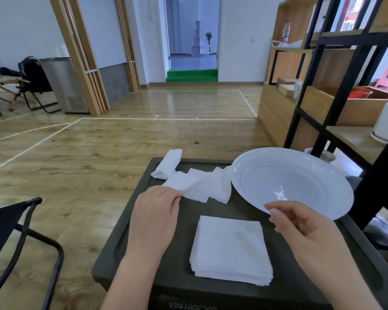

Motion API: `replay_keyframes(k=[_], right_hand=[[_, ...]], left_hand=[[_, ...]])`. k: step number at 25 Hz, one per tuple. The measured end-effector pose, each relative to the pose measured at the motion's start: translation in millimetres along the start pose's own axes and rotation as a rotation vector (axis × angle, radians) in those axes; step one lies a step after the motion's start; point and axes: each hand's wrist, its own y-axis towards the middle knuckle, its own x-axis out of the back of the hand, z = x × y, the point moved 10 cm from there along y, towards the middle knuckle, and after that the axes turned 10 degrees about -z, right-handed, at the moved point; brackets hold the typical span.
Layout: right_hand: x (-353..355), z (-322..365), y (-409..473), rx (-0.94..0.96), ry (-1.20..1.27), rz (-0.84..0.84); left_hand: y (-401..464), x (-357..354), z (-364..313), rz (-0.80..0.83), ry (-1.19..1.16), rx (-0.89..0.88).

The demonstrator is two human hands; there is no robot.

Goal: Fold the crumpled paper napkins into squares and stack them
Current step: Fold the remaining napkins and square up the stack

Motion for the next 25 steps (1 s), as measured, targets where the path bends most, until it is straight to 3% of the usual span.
replay_keyframes(k=[2, 4, 6, 9, 13, 16, 19, 22, 25], right_hand=[[-4, 4, -1, 0.01, 0.022, -0.029], [-12, 4, -4, 0.002, 0.028, -0.028], [-29, 3, -8, -0.008, 0.003, 0.054], [-48, -7, -12, -0.039, -0.081, 0.201], [-56, -8, -17, -0.23, 0.456, 0.334], [-56, -9, -20, -0.288, 0.534, 0.346], [-55, -18, -20, -0.331, 0.418, 0.28], [-37, -23, -13, -0.21, 0.058, 0.103], [-33, -26, -15, -0.189, -0.145, 0.09]], left_hand=[[0, 16, -18, -0.019, -0.073, -0.062], [-2, 19, -33, 0.075, -0.155, -0.09], [-5, 24, -46, 0.149, -0.266, -0.09], [-3, 50, -58, 0.082, -0.558, -0.033], [1, 52, -44, 0.049, -1.001, 0.168], [-3, 30, -34, 0.065, -1.176, 0.369], [-11, 9, -21, 0.059, -1.111, 0.547], [-26, -13, -2, 0.094, -0.786, 0.657], [-37, -30, 3, 0.171, -0.631, 0.689]])
